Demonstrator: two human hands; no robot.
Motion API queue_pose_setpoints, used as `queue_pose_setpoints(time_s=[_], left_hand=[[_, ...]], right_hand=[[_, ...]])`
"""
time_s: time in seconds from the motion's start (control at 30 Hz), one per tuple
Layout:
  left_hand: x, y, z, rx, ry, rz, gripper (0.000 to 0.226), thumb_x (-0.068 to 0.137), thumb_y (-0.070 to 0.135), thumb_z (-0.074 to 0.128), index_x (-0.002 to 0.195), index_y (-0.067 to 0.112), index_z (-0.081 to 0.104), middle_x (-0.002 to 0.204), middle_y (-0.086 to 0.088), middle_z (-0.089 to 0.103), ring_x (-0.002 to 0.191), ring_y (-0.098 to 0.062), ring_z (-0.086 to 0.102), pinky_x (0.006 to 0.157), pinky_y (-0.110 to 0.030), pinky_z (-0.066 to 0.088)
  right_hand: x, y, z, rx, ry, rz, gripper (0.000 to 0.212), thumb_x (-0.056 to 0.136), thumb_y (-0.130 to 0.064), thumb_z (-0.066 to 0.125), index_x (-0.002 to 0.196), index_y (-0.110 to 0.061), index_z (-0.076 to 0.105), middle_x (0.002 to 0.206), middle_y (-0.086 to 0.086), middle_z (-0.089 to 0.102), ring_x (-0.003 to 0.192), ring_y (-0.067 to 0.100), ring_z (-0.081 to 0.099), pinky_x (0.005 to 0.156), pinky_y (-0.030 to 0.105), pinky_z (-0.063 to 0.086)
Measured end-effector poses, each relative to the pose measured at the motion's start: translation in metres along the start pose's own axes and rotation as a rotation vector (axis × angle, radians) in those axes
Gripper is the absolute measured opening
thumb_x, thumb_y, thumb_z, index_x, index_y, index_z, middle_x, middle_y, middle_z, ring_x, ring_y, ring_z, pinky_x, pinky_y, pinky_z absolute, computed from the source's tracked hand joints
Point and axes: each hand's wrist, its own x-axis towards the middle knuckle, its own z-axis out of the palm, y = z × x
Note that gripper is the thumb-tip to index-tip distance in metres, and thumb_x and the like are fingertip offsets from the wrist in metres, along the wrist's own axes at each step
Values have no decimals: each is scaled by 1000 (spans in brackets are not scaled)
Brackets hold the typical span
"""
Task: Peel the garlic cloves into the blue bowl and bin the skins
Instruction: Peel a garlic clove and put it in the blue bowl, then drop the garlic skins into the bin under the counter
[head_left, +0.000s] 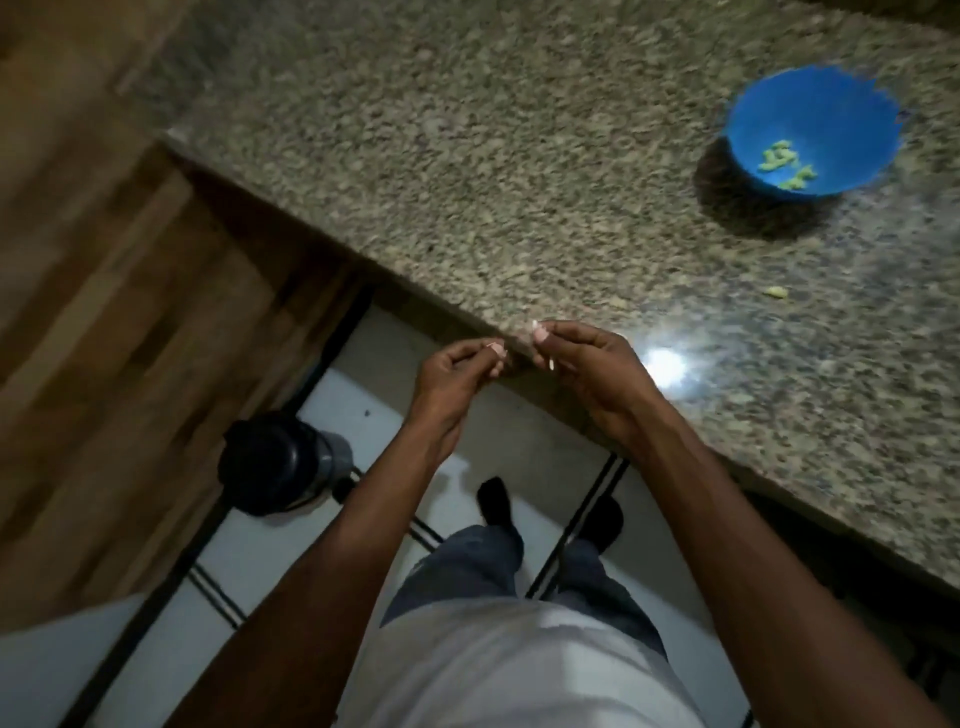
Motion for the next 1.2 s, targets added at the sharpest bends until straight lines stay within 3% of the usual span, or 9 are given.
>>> queue_pose_setpoints(time_s=[0.1,0.27,0.43,0.63,0.9,1.03,1.1,1.2], left_hand=[[-12,-4,-59,-34,143,16,13,95,5,72,106,6,78,91,-5,78,83,-11,70,86,-21,59],[-35,-21,-177,-180,326,23,9,96,3,70,96,8,77,88,-10,72,80,-14,67,90,-26,56],[-58,-49,-318,-290,507,26,15,97,-1,66,92,10,76,80,-3,73,76,-11,65,79,-21,55],[-80,-90,-466,-401,676,-6,12,95,5,71,98,13,79,97,-11,77,91,-19,70,95,-30,57],[-89,-132,-557,-564,816,-93,11,93,6,73,98,14,78,99,-9,78,95,-19,72,84,-23,56],[-82,-152,-581,-580,870,-127,8,94,10,74,96,16,78,94,-4,78,93,-18,72,85,-25,57],[-71,-161,-590,-556,880,-153,4,94,14,75,96,16,78,94,-4,78,94,-20,71,90,-29,57],[-54,-176,-601,-521,897,-200,6,93,14,75,90,19,77,89,-2,77,87,-16,71,83,-27,56]], right_hand=[[9,20,54,-53,-77,24,25,94,-8,76,114,6,75,90,10,74,80,15,68,77,25,57],[15,76,156,-190,-216,103,7,93,-9,77,99,-10,80,93,4,78,86,12,71,86,26,59],[11,159,284,-258,-342,161,9,95,-2,71,98,-8,77,82,1,74,75,9,68,75,20,59],[-1,255,404,-385,-484,251,12,93,-3,73,93,-13,81,90,5,77,84,14,72,78,24,58],[4,336,483,-599,-576,301,15,95,-10,74,109,-4,78,96,9,75,85,15,70,93,35,57],[17,375,504,-687,-585,310,11,96,-14,75,105,-9,80,102,13,77,97,23,71,104,45,57],[28,391,514,-696,-568,321,14,95,-15,76,106,-8,80,106,15,77,103,28,71,104,45,57],[42,413,526,-658,-534,386,16,95,-11,74,109,-4,78,105,17,76,99,28,70,97,40,60]])
